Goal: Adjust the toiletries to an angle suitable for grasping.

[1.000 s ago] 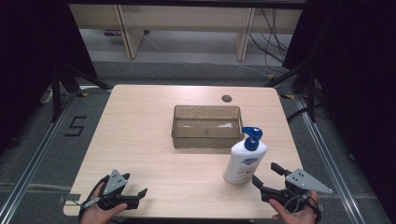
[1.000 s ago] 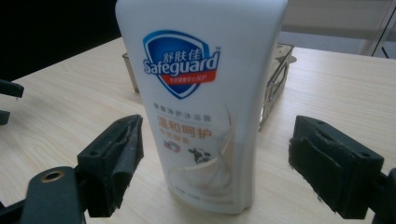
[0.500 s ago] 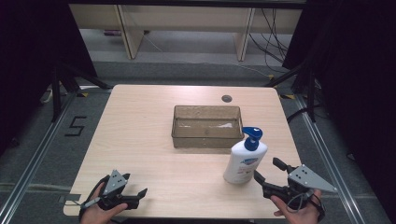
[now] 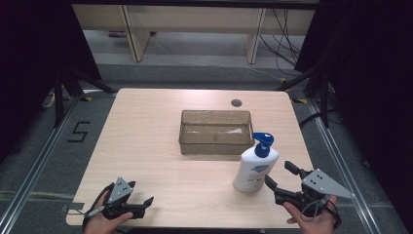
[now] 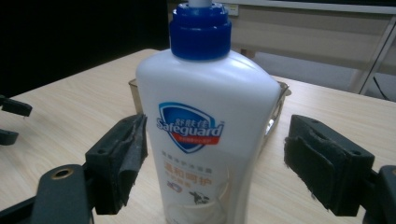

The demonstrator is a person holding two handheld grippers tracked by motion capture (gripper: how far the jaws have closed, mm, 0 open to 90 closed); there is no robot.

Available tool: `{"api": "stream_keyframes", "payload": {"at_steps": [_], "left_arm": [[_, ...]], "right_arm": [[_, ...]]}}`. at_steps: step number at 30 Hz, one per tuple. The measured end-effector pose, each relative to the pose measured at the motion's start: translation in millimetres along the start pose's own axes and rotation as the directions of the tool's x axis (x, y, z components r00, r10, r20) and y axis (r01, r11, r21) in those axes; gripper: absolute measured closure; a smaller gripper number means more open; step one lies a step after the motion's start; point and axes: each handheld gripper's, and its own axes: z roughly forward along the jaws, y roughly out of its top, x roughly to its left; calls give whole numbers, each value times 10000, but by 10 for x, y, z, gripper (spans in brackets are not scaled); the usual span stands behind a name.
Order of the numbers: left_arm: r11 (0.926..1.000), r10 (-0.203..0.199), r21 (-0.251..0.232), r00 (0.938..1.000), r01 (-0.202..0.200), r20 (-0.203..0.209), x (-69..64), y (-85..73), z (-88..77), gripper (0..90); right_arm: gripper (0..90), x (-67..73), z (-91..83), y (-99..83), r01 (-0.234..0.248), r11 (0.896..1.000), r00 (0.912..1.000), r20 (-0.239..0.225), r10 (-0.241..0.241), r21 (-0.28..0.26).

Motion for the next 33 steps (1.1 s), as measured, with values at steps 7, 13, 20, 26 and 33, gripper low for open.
{"api": "stream_keyframes", "payload": {"at_steps": [7, 13, 20, 26, 33], "left_arm": [[10000, 22, 11, 10000, -22, 39, 6, -1, 2, 148], [10000, -13, -24, 10000, 13, 53, 2, -1, 4, 148], [10000, -67, -53, 9999, 67, 82, 0, 0, 2, 148], [10000, -54, -50, 10000, 54, 82, -2, 1, 2, 148], [9999, -87, -77, 9999, 88, 87, -3, 2, 1, 148]], "right_arm": [[234, 19, 10, 61, 170, 9999, 9996, -231, -170, -2], [247, 27, 16, 129, 326, 9993, 9988, -371, -333, -178], [256, 17, 38, 243, 203, 9993, 9987, -453, -216, -305], [273, 76, 99, 367, 402, 9987, 9978, -509, -418, -314], [296, 94, 162, 396, 535, 9982, 9976, -429, -547, -277]]}}
